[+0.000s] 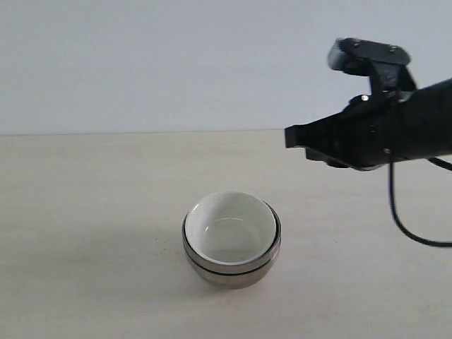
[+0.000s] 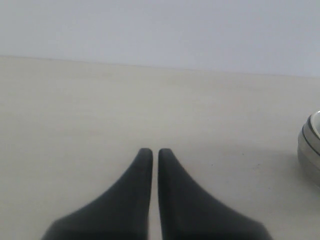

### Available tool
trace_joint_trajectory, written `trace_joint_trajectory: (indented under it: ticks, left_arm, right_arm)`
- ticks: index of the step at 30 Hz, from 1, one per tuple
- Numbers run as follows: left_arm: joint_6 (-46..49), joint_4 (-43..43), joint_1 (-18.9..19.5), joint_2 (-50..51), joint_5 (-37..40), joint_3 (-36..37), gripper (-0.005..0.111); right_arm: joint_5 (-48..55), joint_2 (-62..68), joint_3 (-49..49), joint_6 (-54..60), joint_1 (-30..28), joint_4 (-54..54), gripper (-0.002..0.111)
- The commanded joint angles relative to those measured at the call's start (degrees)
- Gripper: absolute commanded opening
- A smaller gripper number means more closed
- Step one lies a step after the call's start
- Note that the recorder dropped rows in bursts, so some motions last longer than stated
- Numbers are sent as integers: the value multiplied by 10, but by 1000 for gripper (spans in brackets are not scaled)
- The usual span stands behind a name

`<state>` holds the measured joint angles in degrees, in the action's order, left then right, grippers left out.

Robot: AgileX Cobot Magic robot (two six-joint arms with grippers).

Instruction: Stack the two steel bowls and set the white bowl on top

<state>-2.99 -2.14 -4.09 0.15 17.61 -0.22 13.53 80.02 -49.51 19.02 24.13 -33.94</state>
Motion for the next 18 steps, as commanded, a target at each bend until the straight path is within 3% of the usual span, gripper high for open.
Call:
trace_joint_trajectory:
  ticks: [1, 7, 14, 18]
  left_arm:
    - [0, 1, 1, -2, 0, 2, 4]
    - [0, 1, 1, -2, 0, 2, 4]
    - [0, 1, 1, -2, 0, 2, 4]
    - [0, 1, 1, -2, 0, 2, 4]
  right_arm:
    - [-88, -128, 98, -39, -1, -5, 0]
    - [-71, -288, 189, -48, -1, -5, 0]
    - [88, -413, 219, -60, -1, -4, 0]
    - [124, -453, 219, -60, -1, -4, 0]
